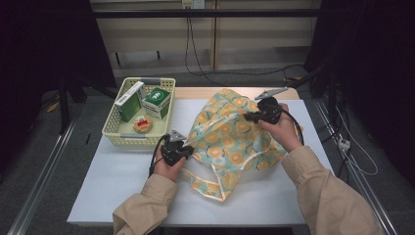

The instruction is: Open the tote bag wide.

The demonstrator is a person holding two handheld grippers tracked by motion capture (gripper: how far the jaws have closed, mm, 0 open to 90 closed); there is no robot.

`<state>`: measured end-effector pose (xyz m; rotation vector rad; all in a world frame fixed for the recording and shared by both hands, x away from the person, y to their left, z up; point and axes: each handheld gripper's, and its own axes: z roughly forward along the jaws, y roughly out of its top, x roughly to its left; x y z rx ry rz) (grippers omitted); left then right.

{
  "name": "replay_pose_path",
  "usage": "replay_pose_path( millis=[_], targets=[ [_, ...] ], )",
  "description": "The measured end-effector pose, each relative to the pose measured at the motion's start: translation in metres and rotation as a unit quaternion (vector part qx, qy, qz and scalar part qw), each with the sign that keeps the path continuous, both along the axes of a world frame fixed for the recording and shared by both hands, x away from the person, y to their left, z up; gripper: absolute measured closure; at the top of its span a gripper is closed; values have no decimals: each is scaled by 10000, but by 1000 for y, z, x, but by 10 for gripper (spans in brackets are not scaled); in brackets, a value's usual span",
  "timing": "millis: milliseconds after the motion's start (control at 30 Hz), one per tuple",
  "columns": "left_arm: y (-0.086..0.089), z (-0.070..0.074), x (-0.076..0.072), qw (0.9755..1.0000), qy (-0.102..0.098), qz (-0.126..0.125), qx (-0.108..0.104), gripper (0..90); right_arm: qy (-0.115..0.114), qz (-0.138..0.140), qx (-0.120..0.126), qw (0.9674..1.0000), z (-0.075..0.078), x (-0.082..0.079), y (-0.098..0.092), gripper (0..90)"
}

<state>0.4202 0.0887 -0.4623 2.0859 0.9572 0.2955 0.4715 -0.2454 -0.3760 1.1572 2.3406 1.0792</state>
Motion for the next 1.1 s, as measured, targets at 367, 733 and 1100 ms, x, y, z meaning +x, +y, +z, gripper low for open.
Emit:
replay_pose_path(
  millis=[367, 733, 1100],
  targets=[
    [-4, 31, 6, 9982, -311, -13, -510, 772, 53, 300, -13, 9995, -4, -3, 26, 900],
    [3, 58, 6, 9971, -170, 55, -739, 316, 103, 392, -22, 9992, -7, -5, 35, 900],
    [21, 94, 3, 9968, -376, -232, -668, 136, 123, 342, 39, 9993, -4, 3, 38, 900]
  ],
)
